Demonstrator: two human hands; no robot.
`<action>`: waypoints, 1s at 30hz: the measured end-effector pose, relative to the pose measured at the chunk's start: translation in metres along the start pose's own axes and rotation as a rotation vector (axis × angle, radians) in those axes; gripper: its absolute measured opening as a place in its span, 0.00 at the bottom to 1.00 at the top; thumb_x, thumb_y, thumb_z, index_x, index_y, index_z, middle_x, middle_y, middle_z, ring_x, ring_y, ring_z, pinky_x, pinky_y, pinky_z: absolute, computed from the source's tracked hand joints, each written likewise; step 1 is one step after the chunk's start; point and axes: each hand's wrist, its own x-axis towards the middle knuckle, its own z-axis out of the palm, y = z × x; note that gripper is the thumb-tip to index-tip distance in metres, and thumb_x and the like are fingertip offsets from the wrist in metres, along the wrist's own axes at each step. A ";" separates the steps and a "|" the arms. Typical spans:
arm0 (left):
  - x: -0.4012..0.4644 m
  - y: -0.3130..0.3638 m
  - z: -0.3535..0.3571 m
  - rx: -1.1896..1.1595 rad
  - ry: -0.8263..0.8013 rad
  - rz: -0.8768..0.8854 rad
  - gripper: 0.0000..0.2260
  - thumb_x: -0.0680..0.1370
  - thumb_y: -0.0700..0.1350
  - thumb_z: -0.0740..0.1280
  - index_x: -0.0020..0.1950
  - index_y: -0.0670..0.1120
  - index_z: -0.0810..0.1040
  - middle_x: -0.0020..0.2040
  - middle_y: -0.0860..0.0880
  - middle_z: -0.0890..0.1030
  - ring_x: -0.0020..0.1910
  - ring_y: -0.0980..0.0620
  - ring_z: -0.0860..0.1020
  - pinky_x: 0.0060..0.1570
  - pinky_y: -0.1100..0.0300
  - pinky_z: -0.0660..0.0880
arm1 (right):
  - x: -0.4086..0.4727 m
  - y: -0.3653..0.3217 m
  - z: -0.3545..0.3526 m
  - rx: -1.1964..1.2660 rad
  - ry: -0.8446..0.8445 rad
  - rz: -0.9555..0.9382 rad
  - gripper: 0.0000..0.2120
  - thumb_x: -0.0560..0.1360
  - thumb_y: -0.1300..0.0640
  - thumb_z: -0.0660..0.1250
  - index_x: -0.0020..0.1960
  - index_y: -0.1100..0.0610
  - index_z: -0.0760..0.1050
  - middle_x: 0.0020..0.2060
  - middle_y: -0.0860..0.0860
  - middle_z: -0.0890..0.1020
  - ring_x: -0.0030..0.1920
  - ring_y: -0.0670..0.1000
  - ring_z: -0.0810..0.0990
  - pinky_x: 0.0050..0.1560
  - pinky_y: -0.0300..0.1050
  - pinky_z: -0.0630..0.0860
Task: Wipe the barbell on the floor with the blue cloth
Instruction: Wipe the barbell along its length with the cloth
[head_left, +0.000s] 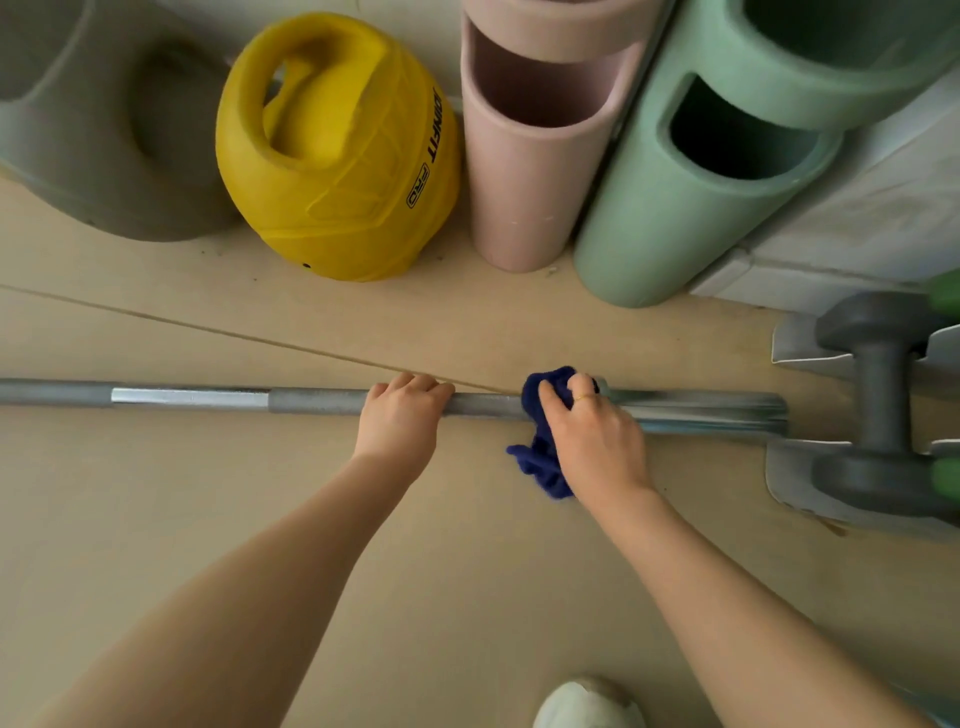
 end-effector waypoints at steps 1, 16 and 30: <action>0.003 0.000 0.000 -0.007 -0.007 -0.016 0.21 0.75 0.33 0.59 0.65 0.48 0.73 0.58 0.49 0.78 0.59 0.45 0.72 0.53 0.55 0.66 | 0.000 -0.004 0.001 0.012 -0.005 0.054 0.27 0.47 0.54 0.80 0.46 0.56 0.82 0.37 0.56 0.80 0.21 0.52 0.75 0.19 0.37 0.68; 0.016 -0.003 -0.004 -0.010 -0.050 -0.043 0.21 0.77 0.35 0.57 0.66 0.52 0.71 0.59 0.51 0.77 0.59 0.48 0.71 0.56 0.56 0.65 | 0.005 -0.059 0.003 0.099 -0.048 0.125 0.25 0.55 0.57 0.75 0.53 0.53 0.80 0.40 0.55 0.81 0.17 0.50 0.73 0.17 0.35 0.67; -0.003 0.001 0.000 -0.042 -0.031 -0.062 0.17 0.77 0.37 0.61 0.64 0.49 0.72 0.58 0.50 0.75 0.58 0.47 0.71 0.52 0.58 0.64 | 0.013 -0.056 -0.022 0.335 -0.340 0.071 0.11 0.74 0.58 0.64 0.56 0.56 0.72 0.59 0.58 0.68 0.43 0.60 0.81 0.33 0.46 0.68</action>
